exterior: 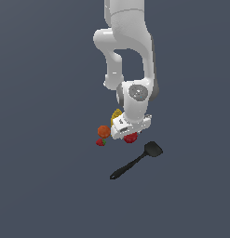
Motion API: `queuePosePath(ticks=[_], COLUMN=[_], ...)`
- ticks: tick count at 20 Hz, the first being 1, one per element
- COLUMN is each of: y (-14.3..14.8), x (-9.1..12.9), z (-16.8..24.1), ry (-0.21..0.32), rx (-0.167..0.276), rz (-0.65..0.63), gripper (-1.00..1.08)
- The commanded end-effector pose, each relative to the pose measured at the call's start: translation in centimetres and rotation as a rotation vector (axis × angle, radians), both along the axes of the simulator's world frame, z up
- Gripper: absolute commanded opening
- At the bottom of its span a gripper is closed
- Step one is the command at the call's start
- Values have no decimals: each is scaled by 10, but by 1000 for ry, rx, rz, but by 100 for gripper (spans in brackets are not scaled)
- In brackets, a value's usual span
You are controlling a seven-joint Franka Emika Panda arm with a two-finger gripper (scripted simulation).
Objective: Pick up a designated object from a clutter of objects.
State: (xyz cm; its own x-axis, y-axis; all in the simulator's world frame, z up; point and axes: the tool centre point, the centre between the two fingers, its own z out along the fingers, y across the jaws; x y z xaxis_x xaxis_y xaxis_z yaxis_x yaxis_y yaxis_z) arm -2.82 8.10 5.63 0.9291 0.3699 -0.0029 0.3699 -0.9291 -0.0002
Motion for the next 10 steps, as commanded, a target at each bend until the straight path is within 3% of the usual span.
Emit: queuePosePath(ticks=[1,10], y=[3,21], x=[-1,-12], z=[10,68], ry=[-3,-3], rx=[0,-1], rz=[0,1], gripper=[-100,-100])
